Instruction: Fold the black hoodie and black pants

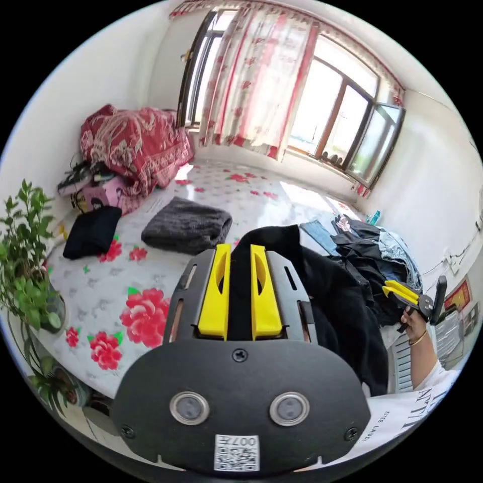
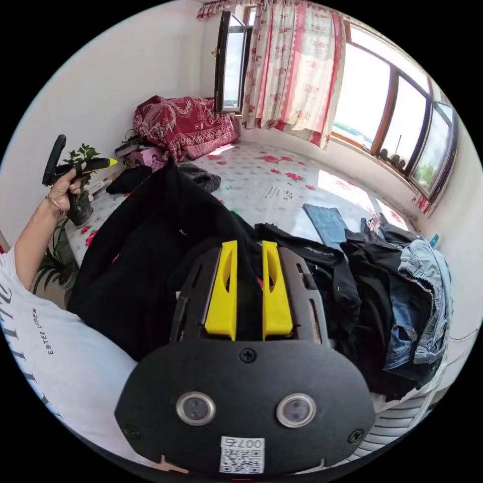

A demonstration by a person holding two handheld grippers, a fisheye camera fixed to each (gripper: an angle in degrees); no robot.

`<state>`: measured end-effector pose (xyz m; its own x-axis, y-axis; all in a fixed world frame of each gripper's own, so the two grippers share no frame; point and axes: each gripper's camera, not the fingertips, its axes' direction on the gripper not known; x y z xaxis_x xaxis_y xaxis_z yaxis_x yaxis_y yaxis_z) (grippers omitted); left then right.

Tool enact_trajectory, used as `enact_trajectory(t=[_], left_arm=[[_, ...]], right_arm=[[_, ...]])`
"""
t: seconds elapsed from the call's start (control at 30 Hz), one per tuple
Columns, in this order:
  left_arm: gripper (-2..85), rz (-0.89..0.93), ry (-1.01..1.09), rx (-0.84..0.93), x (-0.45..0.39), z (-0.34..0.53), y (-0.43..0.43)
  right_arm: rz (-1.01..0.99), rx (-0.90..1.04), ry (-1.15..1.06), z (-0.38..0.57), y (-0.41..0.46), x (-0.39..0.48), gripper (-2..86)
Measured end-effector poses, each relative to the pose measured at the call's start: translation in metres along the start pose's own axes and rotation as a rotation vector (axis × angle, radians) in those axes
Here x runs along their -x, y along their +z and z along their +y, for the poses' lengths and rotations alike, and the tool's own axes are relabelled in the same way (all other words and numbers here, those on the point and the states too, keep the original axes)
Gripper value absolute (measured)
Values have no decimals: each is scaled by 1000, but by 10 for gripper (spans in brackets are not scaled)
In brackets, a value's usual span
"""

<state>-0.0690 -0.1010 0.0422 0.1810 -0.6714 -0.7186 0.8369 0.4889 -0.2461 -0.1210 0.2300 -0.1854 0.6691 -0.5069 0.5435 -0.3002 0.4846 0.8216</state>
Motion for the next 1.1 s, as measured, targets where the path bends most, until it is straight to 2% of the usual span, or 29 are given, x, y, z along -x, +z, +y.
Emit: enact_trajectory(t=[0.13, 0.27, 0.43, 0.57, 0.73, 0.83, 0.93, 1.03, 1.1], left_arm=[[73, -12, -123, 232, 41, 89, 82], [100, -32, -72, 485, 26, 155, 147], [109, -120, 24, 660, 1, 166, 220], [78, -150, 83, 751, -8, 144, 257], [60, -281, 167, 695, 23, 97, 247], [51, -321, 96, 603, 73, 51, 221], [64, -283, 88, 598, 98, 19, 226], [86, -234, 12, 613, 101, 4, 237], [87, -258, 11, 564, 88, -2, 230]], right_arm=[[-47, 248, 22, 79, 110, 10, 79], [-94, 387, -11, 122, 189, 34, 80], [-118, 456, -55, 116, 267, 46, 77], [-61, 448, -52, 83, 317, 39, 62], [5, 504, -31, 50, 352, -5, 27], [69, 356, 120, 30, 320, -86, 15], [280, 271, 284, 19, 292, -170, 20], [208, 298, 296, 10, 295, -203, 45], [111, 310, 206, 2, 307, -187, 61]])
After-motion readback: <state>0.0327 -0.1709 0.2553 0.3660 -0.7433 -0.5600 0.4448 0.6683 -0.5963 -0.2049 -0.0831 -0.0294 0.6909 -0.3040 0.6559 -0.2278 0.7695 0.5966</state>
